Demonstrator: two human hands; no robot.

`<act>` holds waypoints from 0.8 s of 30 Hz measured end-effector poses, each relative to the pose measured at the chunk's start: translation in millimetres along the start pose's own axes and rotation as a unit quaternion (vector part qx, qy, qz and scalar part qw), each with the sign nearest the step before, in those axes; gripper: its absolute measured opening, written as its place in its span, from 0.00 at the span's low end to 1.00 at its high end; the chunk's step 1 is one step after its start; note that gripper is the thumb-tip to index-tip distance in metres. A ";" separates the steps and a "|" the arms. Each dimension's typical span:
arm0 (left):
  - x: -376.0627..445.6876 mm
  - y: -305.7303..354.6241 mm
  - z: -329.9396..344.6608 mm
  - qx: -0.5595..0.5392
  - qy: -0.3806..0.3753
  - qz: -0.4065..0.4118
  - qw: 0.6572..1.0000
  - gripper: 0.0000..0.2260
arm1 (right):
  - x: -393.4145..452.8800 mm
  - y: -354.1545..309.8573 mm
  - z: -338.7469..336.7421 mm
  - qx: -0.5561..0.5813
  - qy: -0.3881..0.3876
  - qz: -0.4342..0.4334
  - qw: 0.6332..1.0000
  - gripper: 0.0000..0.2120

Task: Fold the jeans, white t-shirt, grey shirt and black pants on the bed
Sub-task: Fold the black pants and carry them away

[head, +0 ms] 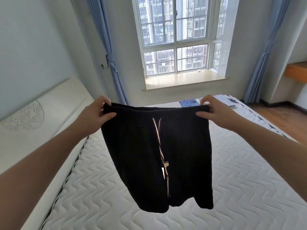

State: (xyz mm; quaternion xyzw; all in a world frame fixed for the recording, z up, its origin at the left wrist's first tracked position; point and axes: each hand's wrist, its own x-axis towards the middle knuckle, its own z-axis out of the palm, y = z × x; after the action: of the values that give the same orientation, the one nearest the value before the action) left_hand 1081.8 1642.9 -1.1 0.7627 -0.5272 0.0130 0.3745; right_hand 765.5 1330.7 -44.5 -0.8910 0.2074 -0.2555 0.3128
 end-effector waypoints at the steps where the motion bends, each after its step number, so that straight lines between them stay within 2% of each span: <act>1: 1.3 0.0 -0.1 -0.049 0.004 -0.014 0.999 0.16 | 1.8 -3.0 -1.4 0.028 0.007 0.002 1.000 0.13; 3: 3.6 -0.1 0.0 -0.091 0.013 -0.032 0.995 0.19 | 5.3 -7.5 -4.9 0.012 0.019 0.004 1.000 0.15; 6: 6.8 -1.3 1.5 -0.116 0.010 -0.053 0.992 0.13 | 11.0 -8.2 -10.6 0.017 0.030 0.024 0.999 0.07; 10: 11.4 -7.1 3.9 -0.196 -0.024 -0.075 0.978 0.06 | 8.8 -8.0 -18.6 0.106 0.029 0.039 0.993 0.06; 13: 11.2 -3.8 7.6 -0.235 -0.053 -0.084 0.967 0.16 | 5.5 -12.4 -23.8 0.121 0.008 0.031 0.992 0.11; 17: 11.7 1.5 13.2 -0.266 -0.070 -0.094 0.957 0.19 | 2.7 -18.7 -32.1 0.110 0.006 0.035 0.993 0.14; 21: 12.3 2.4 12.3 -0.254 -0.096 -0.078 0.959 0.24 | 1.9 -21.1 -37.1 0.067 0.015 0.054 0.996 0.10; 24: 9.7 -3.3 13.8 -0.311 -0.081 -0.105 0.941 0.26 | 0.6 -19.7 -35.1 0.127 0.002 0.073 0.989 0.05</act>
State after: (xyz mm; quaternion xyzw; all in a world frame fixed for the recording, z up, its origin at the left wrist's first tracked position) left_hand 1083.6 1627.7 -8.8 0.6577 -0.4504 -0.2529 0.5483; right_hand 749.6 1328.7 -7.6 -0.8260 0.2384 -0.2577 0.4411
